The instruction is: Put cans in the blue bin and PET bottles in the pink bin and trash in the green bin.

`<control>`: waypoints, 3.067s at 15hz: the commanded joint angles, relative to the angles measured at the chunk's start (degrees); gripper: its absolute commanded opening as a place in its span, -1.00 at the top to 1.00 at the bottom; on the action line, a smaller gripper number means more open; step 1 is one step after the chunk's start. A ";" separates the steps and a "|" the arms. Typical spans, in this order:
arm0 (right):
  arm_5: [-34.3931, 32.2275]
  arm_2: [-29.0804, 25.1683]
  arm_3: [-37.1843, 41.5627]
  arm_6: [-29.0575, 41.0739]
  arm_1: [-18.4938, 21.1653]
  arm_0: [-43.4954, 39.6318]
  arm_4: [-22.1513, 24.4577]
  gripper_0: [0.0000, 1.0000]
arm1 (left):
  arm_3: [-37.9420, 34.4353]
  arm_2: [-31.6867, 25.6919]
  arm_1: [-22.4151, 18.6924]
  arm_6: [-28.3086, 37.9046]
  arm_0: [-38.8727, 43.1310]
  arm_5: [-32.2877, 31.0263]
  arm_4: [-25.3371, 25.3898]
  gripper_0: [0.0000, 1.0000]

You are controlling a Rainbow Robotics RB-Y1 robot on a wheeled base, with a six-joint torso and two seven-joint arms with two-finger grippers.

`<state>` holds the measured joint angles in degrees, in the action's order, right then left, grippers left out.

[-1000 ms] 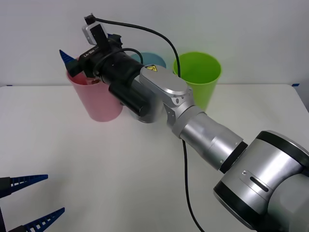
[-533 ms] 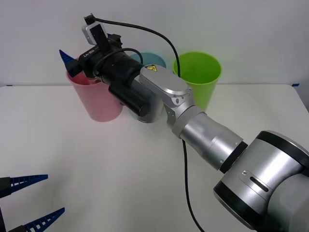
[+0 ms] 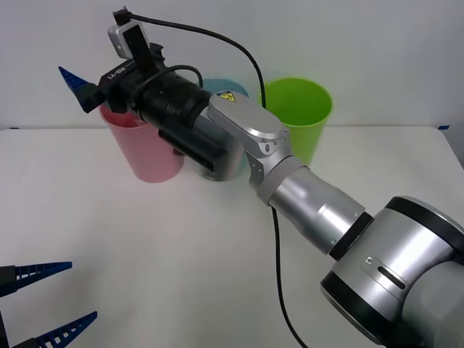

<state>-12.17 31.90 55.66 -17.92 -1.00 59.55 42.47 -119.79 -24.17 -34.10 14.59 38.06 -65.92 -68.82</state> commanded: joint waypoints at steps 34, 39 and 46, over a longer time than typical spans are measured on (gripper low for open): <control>-46.89 -26.10 45.94 13.70 35.98 -64.47 23.45 -1.00 | 0.00 0.00 0.00 0.00 0.00 0.00 0.00 -1.00; -55.42 -27.68 42.16 13.35 36.42 -64.12 24.41 -1.00 | 0.00 0.00 0.00 0.00 0.00 0.00 0.00 -1.00; -60.43 -28.91 38.38 10.01 37.73 -63.77 24.59 -1.00 | 0.00 0.00 0.00 0.00 0.00 0.00 0.00 -1.00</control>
<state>-72.07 3.34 94.75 -7.39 36.73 -4.40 67.12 -119.80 -24.17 -34.10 14.59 38.06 -65.91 -68.82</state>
